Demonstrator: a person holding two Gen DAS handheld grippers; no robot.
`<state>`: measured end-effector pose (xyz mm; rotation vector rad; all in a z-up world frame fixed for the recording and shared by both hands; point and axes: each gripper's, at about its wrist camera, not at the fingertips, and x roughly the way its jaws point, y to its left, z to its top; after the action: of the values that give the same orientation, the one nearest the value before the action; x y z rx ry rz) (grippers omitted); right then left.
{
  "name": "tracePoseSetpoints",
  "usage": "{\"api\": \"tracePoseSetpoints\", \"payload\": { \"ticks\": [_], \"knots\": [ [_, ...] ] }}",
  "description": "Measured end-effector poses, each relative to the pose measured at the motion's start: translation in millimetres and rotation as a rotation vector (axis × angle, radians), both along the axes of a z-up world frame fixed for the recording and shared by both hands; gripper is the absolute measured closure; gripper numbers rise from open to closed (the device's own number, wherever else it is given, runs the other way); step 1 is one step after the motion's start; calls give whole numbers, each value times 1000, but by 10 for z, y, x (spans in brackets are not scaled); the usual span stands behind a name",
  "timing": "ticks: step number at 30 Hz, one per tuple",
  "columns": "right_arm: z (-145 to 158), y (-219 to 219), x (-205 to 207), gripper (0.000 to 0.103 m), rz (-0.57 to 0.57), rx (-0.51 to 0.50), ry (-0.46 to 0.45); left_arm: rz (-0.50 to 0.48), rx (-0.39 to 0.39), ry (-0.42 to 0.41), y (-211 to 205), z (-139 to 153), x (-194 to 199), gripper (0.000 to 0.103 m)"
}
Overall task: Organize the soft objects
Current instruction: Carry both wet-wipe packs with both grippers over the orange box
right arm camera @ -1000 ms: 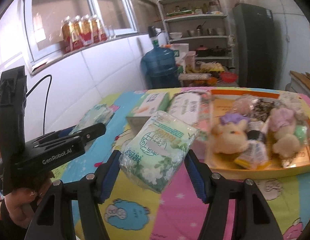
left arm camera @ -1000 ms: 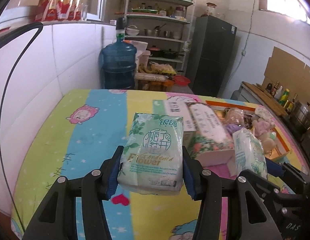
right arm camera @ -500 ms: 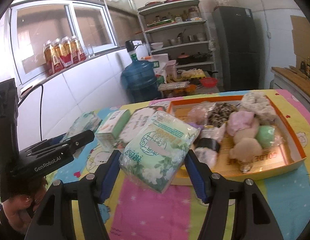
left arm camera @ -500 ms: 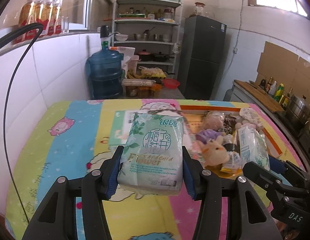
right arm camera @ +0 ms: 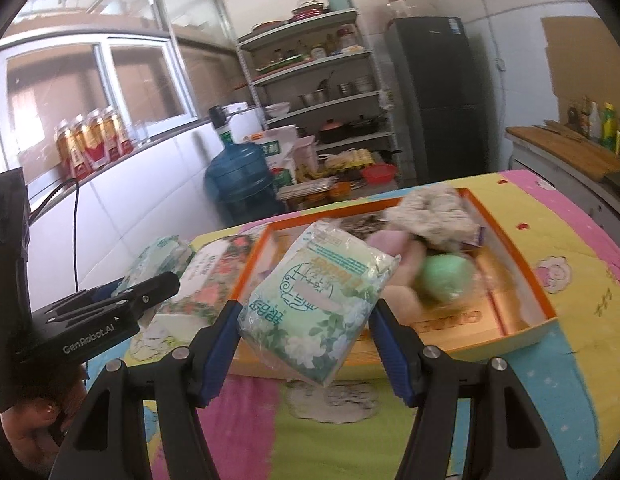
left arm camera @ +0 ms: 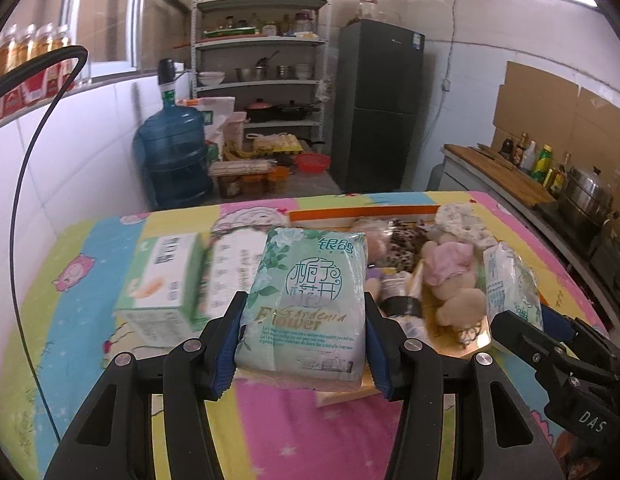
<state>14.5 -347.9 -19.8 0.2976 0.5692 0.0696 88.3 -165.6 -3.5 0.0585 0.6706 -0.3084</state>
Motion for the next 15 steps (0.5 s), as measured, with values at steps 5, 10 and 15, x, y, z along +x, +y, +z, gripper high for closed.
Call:
{"api": "tracePoseSetpoints", "payload": {
  "ticks": [5,10,15],
  "knots": [
    [-23,-248,-23,38,-24,7,-2,-19,13,-4,-299,-17,32,48],
    [-30,-440,12,38,-40,7,-3,-33,35,-8,-570,-61,86,48],
    [-63,-674,50,38,-63,16,-5,-34,60,-9,-773,-145,145,48]
  ]
}}
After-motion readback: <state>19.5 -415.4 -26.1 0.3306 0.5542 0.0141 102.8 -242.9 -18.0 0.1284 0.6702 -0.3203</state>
